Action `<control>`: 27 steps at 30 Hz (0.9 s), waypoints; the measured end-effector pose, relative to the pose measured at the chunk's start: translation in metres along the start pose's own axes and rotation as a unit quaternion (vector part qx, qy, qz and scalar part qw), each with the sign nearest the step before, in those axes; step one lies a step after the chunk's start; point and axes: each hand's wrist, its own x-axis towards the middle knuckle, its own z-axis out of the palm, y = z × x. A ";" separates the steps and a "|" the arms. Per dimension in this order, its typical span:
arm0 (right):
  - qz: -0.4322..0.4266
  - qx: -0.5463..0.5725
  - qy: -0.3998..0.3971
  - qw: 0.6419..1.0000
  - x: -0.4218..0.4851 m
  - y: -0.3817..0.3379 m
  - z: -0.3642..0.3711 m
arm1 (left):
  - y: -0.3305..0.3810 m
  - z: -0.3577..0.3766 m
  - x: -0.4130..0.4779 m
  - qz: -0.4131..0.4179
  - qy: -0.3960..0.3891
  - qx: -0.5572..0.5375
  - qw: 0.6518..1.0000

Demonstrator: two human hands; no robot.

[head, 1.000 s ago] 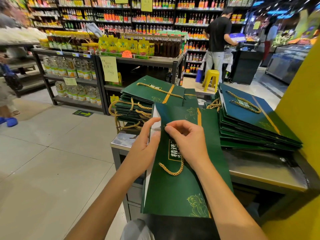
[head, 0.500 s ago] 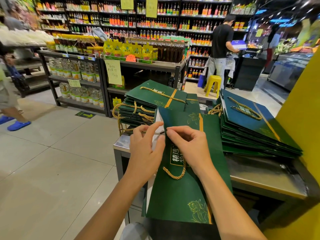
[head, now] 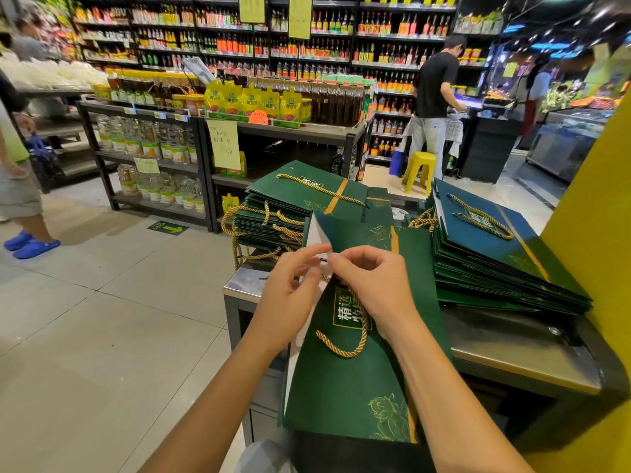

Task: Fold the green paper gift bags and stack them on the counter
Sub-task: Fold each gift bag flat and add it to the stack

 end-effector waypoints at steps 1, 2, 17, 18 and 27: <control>-0.003 -0.003 0.000 1.000 0.000 0.001 0.000 | -0.003 -0.001 0.003 -0.001 0.000 -0.011 1.000; -0.006 -0.004 0.000 1.000 0.000 0.002 0.000 | -0.005 -0.003 0.005 -0.003 0.006 -0.020 1.000; -0.016 0.027 0.012 0.999 0.000 0.010 -0.005 | -0.003 -0.006 0.012 -0.009 0.089 -0.031 0.996; -0.014 0.027 0.013 0.999 0.000 0.011 -0.004 | -0.004 -0.010 0.012 -0.018 0.101 -0.028 0.994; -0.057 -0.038 0.030 0.997 -0.001 0.015 0.007 | -0.004 -0.026 0.014 -0.213 -0.014 -0.042 0.976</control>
